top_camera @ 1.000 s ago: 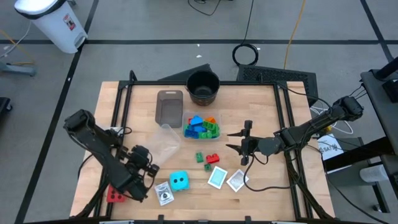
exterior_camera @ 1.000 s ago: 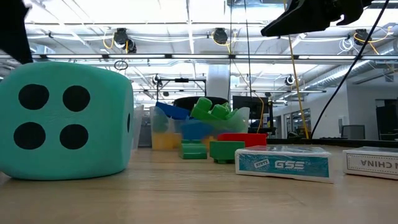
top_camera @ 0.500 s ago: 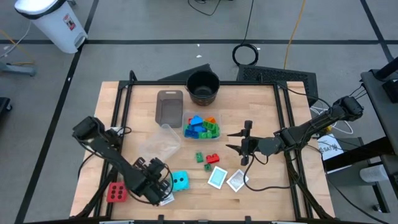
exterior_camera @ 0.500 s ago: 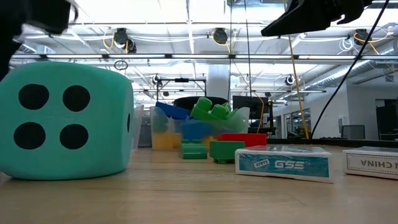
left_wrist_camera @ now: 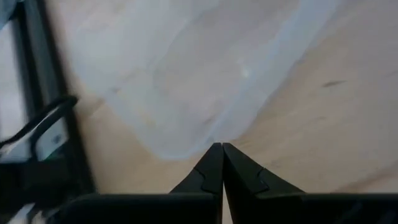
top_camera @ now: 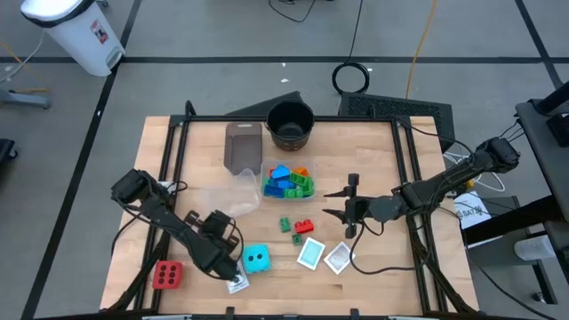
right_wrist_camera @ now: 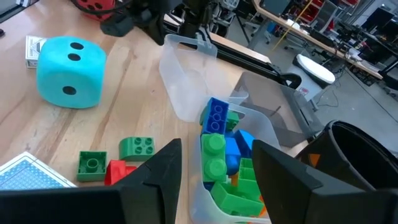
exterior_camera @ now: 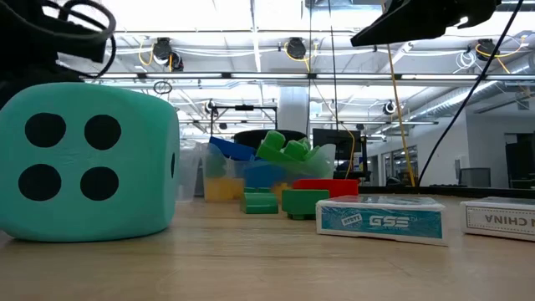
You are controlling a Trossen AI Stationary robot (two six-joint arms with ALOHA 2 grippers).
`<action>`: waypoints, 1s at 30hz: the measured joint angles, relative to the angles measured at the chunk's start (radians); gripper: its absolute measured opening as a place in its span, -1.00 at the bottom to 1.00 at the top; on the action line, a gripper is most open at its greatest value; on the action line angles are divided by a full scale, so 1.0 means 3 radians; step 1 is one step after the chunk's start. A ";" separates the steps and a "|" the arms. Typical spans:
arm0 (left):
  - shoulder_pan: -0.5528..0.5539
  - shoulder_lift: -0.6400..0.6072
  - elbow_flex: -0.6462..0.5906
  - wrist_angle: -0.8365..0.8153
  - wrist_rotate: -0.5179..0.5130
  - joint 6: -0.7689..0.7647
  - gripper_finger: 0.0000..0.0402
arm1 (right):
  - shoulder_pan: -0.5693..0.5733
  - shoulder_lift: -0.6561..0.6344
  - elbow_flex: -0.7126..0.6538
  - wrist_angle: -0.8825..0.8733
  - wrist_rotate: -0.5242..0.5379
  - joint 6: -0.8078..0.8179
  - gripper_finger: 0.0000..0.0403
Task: Pick & Place Toys
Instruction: Adjust the left transparent bin, then put the green game piece into the right transparent bin
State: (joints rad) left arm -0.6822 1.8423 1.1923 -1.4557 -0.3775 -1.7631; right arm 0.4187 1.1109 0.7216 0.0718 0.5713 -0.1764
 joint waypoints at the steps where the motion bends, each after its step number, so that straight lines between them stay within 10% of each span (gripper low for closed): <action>1: 0.0013 0.0000 0.0000 -0.0053 0.0085 -0.0028 -0.93 | 0.0000 -0.0001 0.0000 0.0000 0.0000 0.0000 -0.18; 11: -0.0054 -0.0021 0.0068 -0.0385 -0.0180 -0.0568 -0.94 | 0.0000 0.0000 0.0000 -0.0001 0.0000 0.0000 -0.18; 21: -0.0156 -0.0031 0.0780 -0.0304 -0.0840 -0.0067 -0.97 | 0.0000 0.0000 0.0000 -0.0001 0.0000 0.0000 -0.18; 30: 0.0233 -0.0008 0.0658 0.1536 -0.1329 0.1351 -0.68 | 0.0000 0.0000 0.0000 -0.0001 -0.0001 0.0000 -0.18</action>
State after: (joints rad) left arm -0.6123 1.8400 1.3898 -0.9950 -0.7762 -1.3578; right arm 0.4187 1.1110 0.7216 0.0715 0.5709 -0.1764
